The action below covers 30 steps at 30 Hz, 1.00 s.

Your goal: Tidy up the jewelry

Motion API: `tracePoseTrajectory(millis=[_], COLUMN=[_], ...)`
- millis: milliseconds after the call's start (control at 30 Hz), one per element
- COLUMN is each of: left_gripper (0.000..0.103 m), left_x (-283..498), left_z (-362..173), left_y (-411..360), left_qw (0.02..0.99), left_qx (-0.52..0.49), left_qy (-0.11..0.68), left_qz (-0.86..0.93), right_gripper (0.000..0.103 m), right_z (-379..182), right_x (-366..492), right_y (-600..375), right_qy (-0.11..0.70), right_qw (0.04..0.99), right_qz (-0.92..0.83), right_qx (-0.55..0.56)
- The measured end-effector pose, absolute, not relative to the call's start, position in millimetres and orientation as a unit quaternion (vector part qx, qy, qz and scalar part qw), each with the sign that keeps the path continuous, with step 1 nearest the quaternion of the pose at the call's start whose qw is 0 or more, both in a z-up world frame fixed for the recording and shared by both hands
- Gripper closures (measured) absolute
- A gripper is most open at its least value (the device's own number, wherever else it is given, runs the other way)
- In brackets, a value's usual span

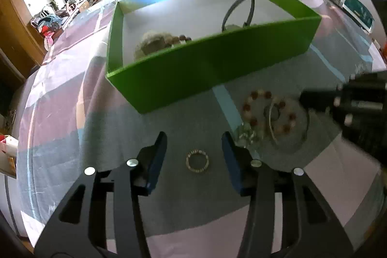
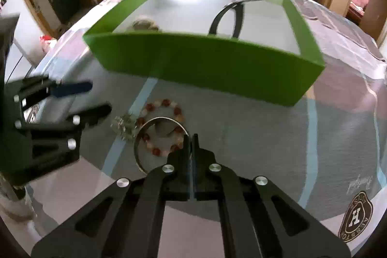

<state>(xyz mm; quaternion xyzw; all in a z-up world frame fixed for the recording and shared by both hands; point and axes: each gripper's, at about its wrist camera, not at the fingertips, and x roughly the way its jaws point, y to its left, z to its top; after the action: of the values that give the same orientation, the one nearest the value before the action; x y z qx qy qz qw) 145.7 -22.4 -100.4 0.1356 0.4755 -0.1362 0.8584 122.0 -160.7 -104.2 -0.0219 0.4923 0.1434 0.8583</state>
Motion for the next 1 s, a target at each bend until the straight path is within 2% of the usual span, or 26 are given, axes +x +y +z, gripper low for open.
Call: tracePoseTrajectory(millis=[233, 533, 633, 767, 800, 867, 933, 1000], left_gripper=[0.052, 0.048, 0.045, 0.045, 0.045, 0.044, 0.037, 0.036], left_x=[137, 123, 123, 124, 125, 126, 126, 129], left_z=[-104, -99, -99, -101, -101, -96, -90, -85], left_y=[-30, -47, -52, -57, -58, -62, -65, -73], left_qw=[0.855, 0.855, 0.854, 0.852, 0.852, 0.853, 0.855, 0.857], left_qx=[0.145, 0.15, 0.149, 0.15, 0.148, 0.144, 0.142, 0.144], left_qy=[0.476, 0.461, 0.459, 0.463, 0.463, 0.46, 0.453, 0.448], left_qz=[-0.148, -0.186, -0.194, -0.194, -0.194, -0.199, -0.207, -0.212], right_gripper=[0.103, 0.102, 0.09, 0.086, 0.083, 0.06, 0.055, 0.052], right_z=[-89, -111, -115, -113, -111, -108, -103, -96], right_x=[136, 152, 150, 143, 139, 131, 124, 117], right_y=[-197, -205, -202, -208, -214, -221, -224, -228], right_qy=[0.464, 0.493, 0.494, 0.493, 0.496, 0.497, 0.494, 0.49], right_qw=[0.881, 0.865, 0.865, 0.867, 0.866, 0.866, 0.868, 0.87], right_qz=[0.086, 0.079, 0.08, 0.066, 0.061, 0.053, 0.048, 0.047], right_qx=[0.036, 0.052, 0.037, 0.024, 0.024, 0.024, 0.018, 0.009])
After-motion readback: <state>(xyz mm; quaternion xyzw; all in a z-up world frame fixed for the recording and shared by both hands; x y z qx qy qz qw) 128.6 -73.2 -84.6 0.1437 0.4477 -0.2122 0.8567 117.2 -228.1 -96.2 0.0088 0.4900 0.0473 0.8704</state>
